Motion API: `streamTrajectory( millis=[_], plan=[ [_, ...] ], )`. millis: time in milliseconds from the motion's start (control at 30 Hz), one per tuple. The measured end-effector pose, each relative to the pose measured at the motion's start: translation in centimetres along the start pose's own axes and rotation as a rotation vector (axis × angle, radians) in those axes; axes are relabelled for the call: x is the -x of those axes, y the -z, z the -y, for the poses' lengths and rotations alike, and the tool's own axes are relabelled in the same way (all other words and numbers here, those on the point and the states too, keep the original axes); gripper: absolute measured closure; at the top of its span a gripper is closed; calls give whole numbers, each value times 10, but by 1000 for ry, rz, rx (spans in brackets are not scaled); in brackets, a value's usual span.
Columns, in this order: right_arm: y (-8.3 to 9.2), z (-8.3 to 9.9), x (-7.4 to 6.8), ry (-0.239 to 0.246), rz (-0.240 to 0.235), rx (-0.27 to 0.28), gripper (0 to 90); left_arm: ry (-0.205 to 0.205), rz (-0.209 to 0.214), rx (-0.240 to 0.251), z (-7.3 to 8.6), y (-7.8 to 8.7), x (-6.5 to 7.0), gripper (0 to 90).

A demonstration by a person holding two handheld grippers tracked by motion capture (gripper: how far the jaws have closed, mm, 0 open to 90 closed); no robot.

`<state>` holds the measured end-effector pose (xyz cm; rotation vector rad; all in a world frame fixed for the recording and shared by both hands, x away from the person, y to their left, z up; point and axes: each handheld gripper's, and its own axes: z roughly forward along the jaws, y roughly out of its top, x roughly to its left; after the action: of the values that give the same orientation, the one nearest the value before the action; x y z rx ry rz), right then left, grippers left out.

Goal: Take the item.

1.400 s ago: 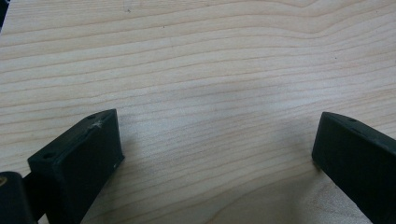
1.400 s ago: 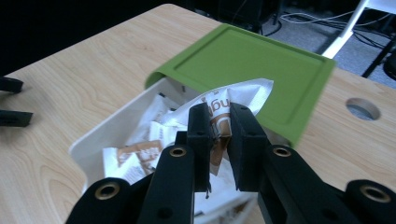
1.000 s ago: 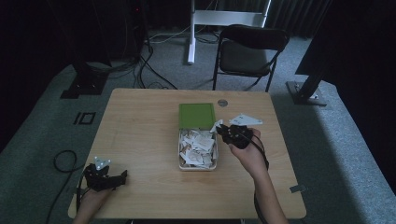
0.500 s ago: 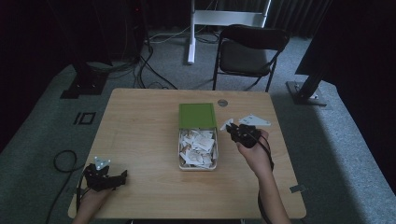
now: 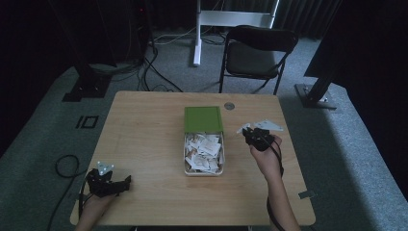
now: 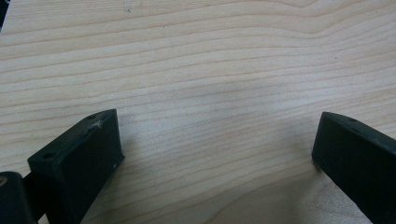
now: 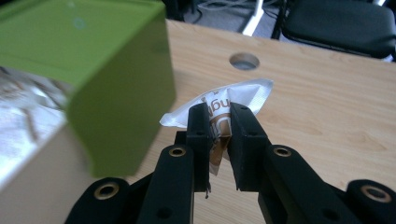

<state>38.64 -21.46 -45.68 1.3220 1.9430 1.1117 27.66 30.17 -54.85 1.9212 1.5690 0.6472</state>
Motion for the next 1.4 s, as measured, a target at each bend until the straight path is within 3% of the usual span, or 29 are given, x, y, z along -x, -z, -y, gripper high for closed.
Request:
streamTrajectory(
  millis=[467,1033,1200,1400],
  plan=[
    [-37,23,27,-61,75,-63,797,0,0,0,0,0,0,23],
    [-69,31,38,-84,117,-126,793,0,0,0,0,0,0,23],
    [-76,33,42,-112,120,-149,788,0,0,0,0,0,0,23],
    [-82,43,44,-125,126,-178,741,0,0,0,0,0,0,23]
  ],
)
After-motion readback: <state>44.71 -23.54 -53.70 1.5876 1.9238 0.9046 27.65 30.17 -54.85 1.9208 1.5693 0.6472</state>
